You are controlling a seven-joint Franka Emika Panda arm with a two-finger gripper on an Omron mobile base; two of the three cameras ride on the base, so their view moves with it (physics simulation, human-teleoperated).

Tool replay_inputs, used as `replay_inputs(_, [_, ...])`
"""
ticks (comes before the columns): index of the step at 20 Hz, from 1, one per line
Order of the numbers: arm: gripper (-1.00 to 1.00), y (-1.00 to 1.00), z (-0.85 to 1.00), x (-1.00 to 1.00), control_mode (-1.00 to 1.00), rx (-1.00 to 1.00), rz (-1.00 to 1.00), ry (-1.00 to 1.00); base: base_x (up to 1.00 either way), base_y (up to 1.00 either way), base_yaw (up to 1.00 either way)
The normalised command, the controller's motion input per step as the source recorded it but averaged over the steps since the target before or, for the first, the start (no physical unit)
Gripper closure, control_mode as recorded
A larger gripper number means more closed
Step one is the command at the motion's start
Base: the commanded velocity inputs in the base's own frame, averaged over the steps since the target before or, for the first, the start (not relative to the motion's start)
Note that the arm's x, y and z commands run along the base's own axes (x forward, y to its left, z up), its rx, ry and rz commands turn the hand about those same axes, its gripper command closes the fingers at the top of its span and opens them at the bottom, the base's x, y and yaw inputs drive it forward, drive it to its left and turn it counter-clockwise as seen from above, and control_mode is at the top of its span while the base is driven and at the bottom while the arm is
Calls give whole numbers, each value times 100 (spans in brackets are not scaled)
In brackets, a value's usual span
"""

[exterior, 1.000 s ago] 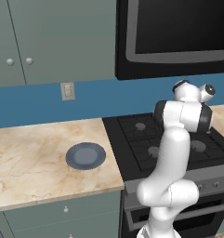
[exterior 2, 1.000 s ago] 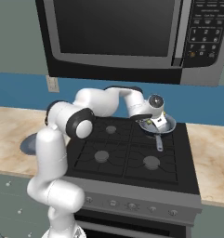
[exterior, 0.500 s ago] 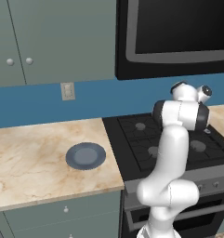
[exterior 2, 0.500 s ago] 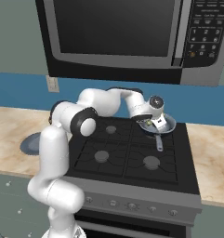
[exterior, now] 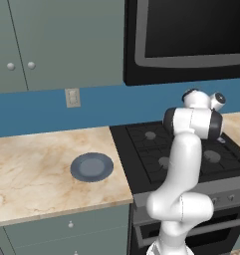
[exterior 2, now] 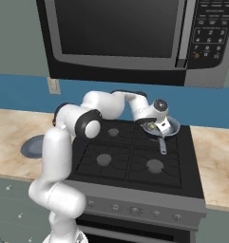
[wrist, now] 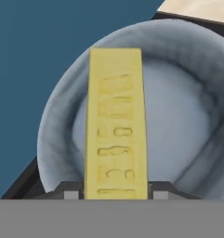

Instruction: Pick up the butter stick and place it in the pan. Then turn on the burner for the pan.

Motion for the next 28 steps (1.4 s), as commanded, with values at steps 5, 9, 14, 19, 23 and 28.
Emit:
replay_inputs(5, [100, -6, -9, 11, -100, 0, 2, 3, 0, 0, 0])
replay_inputs(9, [100, -9, -1, 17, -100, 0, 2, 4, 0, 0, 0])
replay_inputs(14, [100, -16, 0, 20, -100, 0, 1, 5, 0, 0, 0])
replay_inputs(19, [100, -17, -11, 17, -100, 0, 2, 7, 0, 0, 0])
replay_inputs(23, [-100, -7, -17, 12, -100, 0, 2, 5, 0, 0, 0])
replay_inputs(28, [-100, -5, -1, 2, -100, 0, 1, 1, 0, 0, 0])
